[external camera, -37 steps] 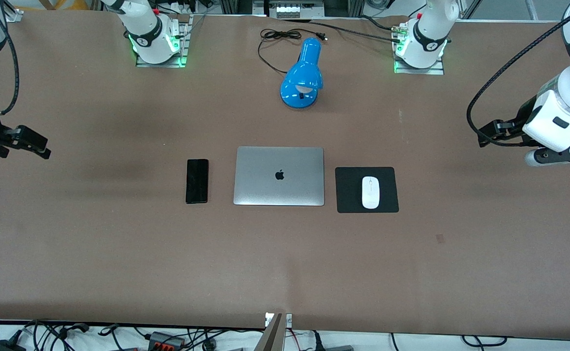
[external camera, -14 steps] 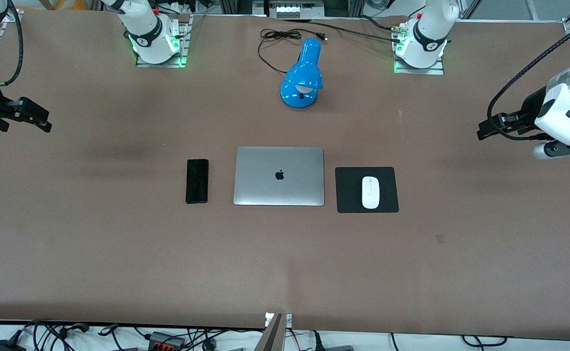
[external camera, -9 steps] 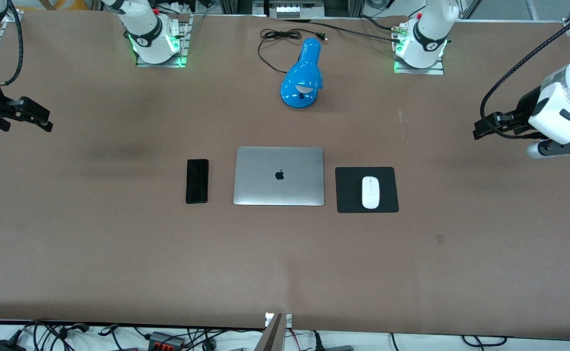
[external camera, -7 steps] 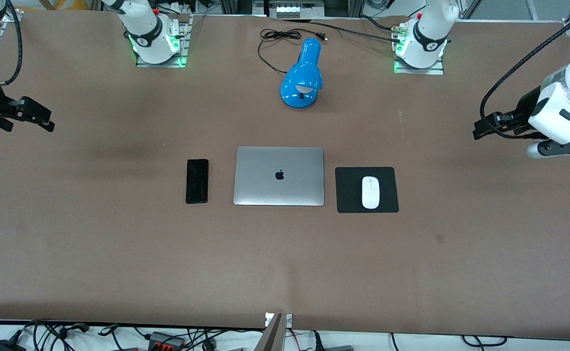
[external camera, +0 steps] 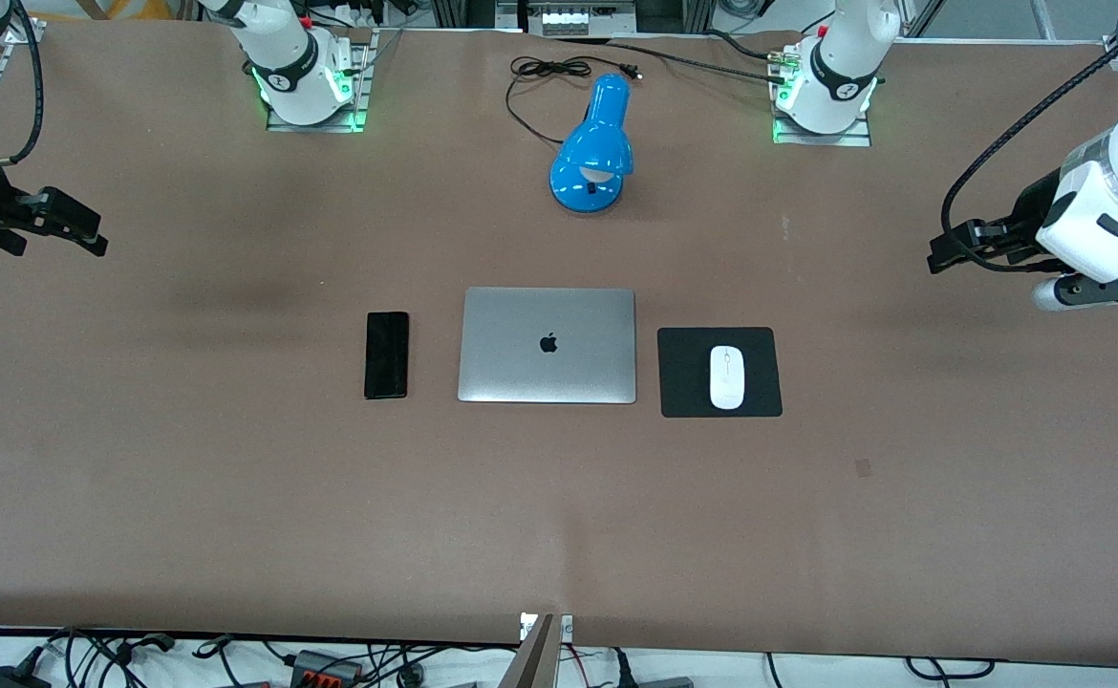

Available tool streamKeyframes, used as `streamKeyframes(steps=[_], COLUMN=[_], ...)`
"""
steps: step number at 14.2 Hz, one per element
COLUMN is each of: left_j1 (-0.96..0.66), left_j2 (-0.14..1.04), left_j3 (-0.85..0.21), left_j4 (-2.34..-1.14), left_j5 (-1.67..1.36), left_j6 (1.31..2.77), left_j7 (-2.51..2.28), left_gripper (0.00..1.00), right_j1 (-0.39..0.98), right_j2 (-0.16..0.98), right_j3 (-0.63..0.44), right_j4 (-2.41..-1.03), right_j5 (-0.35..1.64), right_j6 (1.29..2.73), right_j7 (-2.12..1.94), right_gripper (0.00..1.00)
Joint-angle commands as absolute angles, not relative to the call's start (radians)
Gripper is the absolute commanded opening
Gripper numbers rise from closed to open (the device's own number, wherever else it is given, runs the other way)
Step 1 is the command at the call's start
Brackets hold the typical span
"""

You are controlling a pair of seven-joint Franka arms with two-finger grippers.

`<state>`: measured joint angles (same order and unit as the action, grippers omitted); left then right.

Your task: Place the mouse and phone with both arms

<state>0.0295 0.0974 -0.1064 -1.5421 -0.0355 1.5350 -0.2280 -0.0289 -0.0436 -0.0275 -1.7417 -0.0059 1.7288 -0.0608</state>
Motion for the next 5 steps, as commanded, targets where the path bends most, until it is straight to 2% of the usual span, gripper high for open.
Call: streamKeyframes(steps=[1,5], left_j1=[0.031,0.032], left_j2=[0.078,0.078], left_j3=[-0.106,-0.106], left_j4=[-1.552,-1.552], left_j5=[-0.051,-0.051], left_j6=[1.536,1.534], left_j7=[-0.209,-0.207], left_gripper=[1.00,1.00], right_j1=[-0.038,-0.038], right_j2=[-0.064,-0.069], right_j3=[-0.018,-0.018], right_j4=[-1.744,-1.746], right_j5=[-0.002,-0.002], right_j6=[1.709,1.709], right_j7=[-0.077,-0.071], right_gripper=[1.00,1.00])
